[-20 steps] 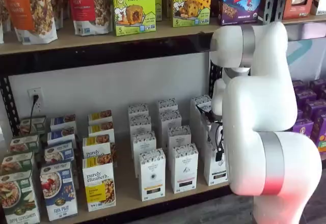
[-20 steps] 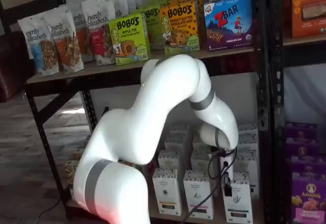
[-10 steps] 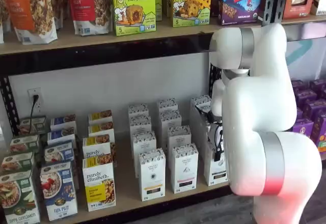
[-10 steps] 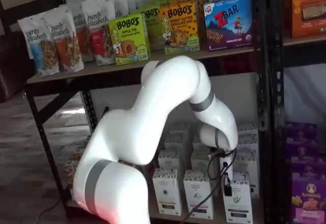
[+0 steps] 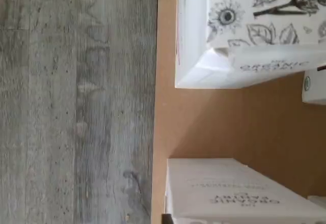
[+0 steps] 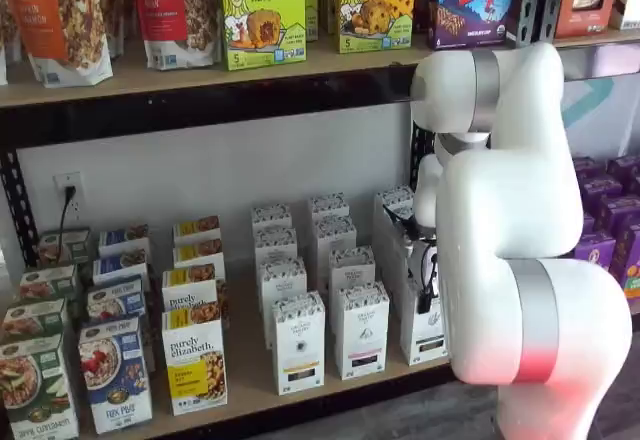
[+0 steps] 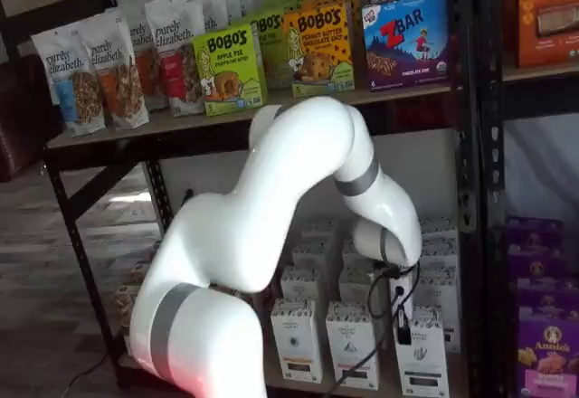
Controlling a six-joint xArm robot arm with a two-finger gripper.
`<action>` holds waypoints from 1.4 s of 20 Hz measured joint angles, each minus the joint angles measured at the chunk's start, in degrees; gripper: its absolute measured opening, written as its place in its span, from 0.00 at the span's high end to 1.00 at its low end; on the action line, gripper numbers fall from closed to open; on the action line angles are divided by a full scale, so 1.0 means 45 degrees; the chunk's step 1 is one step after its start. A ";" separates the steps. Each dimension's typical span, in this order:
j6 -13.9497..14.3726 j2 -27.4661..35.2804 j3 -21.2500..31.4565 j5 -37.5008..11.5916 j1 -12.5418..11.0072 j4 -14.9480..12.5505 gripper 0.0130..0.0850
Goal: Pick up the white box with a green strip in the middle, on the bottom shelf, the sixth box from the left
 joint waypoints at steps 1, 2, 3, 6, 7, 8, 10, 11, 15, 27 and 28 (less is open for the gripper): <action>0.0032 -0.0025 0.0038 -0.0027 0.0004 -0.0027 0.44; 0.0185 -0.0048 0.0070 -0.0046 0.0005 -0.0197 0.44; 0.0357 -0.0094 0.0167 -0.0177 0.0006 -0.0394 0.44; 0.0654 -0.0316 0.0578 -0.0534 0.0028 -0.0713 0.44; 0.0795 -0.0438 0.0773 -0.0587 0.0039 -0.0852 0.44; 0.0933 -0.0554 0.0955 -0.0635 0.0052 -0.0993 0.44; 0.1317 -0.0892 0.1504 -0.0725 0.0112 -0.1345 0.44; 0.1510 -0.1116 0.1896 -0.0868 0.0158 -0.1500 0.44; 0.1844 -0.1942 0.3278 -0.1649 0.0298 -0.1719 0.44; 0.2097 -0.5932 0.7996 -0.2300 0.0410 -0.1838 0.44; 0.2291 -0.6240 0.8295 -0.2269 0.0409 -0.2039 0.44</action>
